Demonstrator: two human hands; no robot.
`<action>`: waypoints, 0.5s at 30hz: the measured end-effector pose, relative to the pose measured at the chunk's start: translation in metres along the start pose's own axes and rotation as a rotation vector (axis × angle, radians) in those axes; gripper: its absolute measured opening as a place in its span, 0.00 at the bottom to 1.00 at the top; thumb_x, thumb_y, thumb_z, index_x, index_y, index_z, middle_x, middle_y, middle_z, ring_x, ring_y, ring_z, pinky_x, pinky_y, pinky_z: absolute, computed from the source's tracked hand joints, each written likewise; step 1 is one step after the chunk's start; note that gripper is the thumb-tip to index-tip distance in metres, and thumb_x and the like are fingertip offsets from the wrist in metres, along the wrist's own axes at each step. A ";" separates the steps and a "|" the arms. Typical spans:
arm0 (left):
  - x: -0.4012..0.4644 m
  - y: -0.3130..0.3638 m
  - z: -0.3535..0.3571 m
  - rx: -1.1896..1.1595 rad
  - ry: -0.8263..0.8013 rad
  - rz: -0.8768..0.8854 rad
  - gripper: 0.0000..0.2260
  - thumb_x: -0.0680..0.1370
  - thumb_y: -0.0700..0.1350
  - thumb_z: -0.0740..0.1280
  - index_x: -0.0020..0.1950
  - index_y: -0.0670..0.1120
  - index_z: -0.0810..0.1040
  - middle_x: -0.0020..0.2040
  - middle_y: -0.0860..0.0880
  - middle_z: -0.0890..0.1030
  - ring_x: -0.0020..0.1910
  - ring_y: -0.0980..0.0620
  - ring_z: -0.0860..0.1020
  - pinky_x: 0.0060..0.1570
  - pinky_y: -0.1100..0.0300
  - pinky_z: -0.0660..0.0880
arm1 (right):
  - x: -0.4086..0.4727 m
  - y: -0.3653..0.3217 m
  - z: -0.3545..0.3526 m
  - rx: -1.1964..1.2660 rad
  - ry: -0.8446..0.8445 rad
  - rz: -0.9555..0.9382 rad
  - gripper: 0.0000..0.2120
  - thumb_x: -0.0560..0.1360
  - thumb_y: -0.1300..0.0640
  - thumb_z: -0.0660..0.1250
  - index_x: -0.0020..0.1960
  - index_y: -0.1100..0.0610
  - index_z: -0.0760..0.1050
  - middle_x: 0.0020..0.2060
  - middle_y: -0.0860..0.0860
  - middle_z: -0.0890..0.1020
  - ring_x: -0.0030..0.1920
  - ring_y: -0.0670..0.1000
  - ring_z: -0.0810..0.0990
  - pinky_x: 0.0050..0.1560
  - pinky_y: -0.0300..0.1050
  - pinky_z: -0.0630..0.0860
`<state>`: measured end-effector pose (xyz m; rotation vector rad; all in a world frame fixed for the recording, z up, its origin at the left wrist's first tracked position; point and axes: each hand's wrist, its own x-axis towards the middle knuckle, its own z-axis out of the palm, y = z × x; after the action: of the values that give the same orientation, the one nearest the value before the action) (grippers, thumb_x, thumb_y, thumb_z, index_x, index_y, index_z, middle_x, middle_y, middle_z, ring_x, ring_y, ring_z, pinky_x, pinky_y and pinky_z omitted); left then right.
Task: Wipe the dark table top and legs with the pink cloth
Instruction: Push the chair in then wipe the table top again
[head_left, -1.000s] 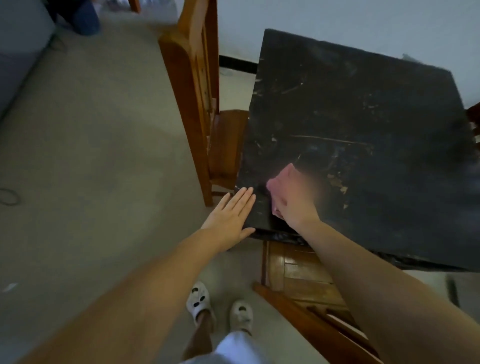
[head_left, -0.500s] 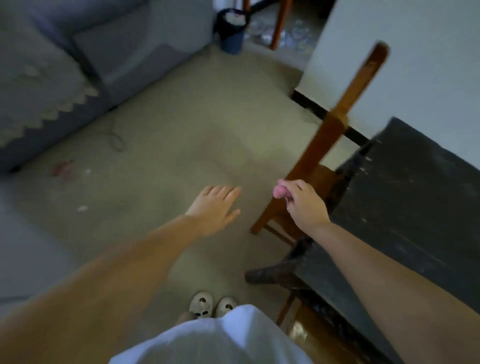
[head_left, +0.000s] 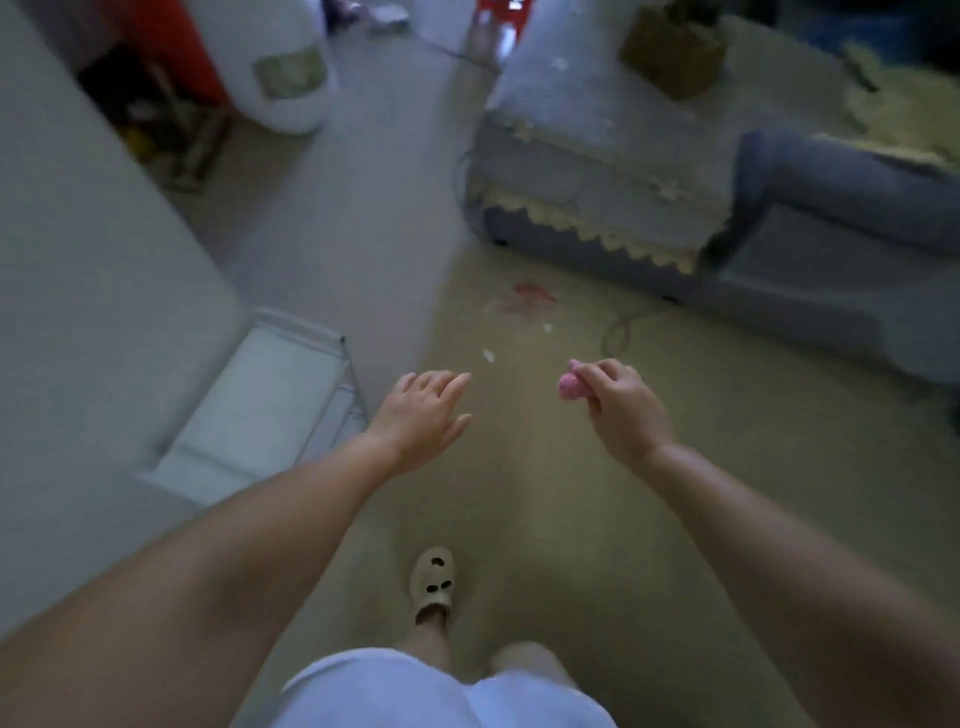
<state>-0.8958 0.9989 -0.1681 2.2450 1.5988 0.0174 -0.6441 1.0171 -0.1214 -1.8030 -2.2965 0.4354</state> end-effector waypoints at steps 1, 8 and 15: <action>-0.004 -0.017 -0.003 -0.022 0.008 -0.078 0.35 0.71 0.60 0.43 0.69 0.40 0.67 0.64 0.39 0.73 0.62 0.40 0.72 0.61 0.47 0.65 | 0.027 -0.014 0.006 0.003 -0.036 -0.080 0.14 0.72 0.65 0.67 0.57 0.57 0.79 0.50 0.56 0.82 0.48 0.63 0.78 0.45 0.51 0.77; -0.054 -0.103 0.024 -0.170 0.114 -0.684 0.26 0.78 0.56 0.50 0.72 0.44 0.60 0.70 0.44 0.67 0.68 0.45 0.65 0.67 0.50 0.59 | 0.174 -0.125 0.083 0.018 -0.330 -0.623 0.18 0.73 0.65 0.65 0.61 0.55 0.77 0.53 0.53 0.80 0.54 0.61 0.76 0.49 0.51 0.77; -0.059 -0.143 0.110 -0.291 0.240 -1.227 0.25 0.80 0.51 0.55 0.74 0.43 0.55 0.74 0.43 0.59 0.73 0.45 0.57 0.71 0.50 0.55 | 0.234 -0.227 0.205 0.068 -0.580 -1.144 0.20 0.77 0.66 0.59 0.66 0.54 0.71 0.61 0.51 0.76 0.60 0.54 0.71 0.52 0.49 0.75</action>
<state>-1.0219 0.9516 -0.3026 0.8044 2.6082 0.1732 -0.9753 1.1713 -0.2439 -0.1005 -3.1048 0.8235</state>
